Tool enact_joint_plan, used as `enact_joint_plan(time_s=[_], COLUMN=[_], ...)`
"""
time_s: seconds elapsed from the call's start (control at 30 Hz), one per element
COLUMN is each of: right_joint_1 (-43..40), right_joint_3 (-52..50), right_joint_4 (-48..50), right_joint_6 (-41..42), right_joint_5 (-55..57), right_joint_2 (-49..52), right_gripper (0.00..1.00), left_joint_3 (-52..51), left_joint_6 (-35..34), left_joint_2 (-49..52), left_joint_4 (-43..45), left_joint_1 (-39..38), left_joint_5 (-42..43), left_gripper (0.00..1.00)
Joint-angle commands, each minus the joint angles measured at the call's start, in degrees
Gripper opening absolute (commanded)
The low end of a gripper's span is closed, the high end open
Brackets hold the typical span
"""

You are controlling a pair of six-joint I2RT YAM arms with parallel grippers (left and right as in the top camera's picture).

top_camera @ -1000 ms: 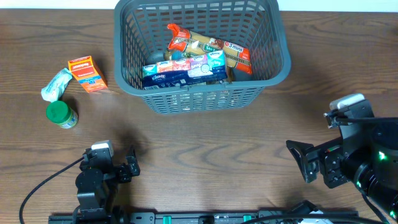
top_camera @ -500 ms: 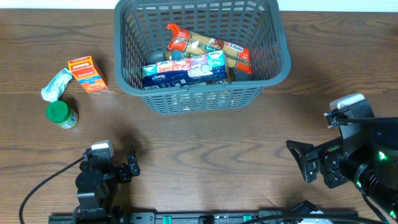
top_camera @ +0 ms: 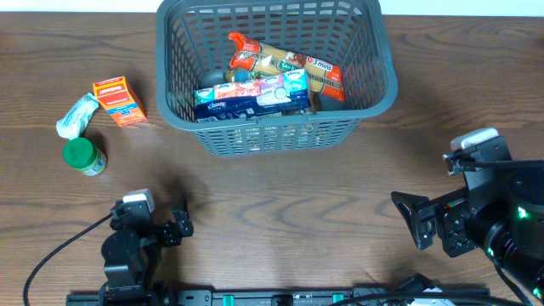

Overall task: Pack container
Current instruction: 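Move the left gripper forward to the orange Hedex box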

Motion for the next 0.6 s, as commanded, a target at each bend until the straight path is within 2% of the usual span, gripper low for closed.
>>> enact_joint_plan(time_s=[0.0, 0.17, 0.4, 0.57], right_joint_1=[0.4, 0.4, 0.4, 0.4], right_joint_3=[-0.1, -0.1, -0.1, -0.1], right_joint_4=[-0.1, -0.1, -0.1, -0.1], right_joint_6=[-0.7, -0.7, -0.7, -0.7], right_joint_5=[0.6, 0.6, 0.6, 0.6], right_joint_2=[0.0, 0.0, 0.0, 0.0], right_gripper=[0.99, 0.99, 0.99, 0.99], left_joint_3=[3.3, 13.0, 33.3, 43.3], left_joint_6=[-4.3, -4.3, -4.2, -4.3], left_joint_2=[3.4, 18.3, 42.0, 54.6], left_joint_4=[-0.4, -1.4, -9.3, -11.0], left_joint_1=[0.4, 0.4, 0.4, 0.4], left_joint_5=[3.6, 3.6, 1.3, 6.8], left_gripper=[0.99, 0.99, 0.99, 0.98])
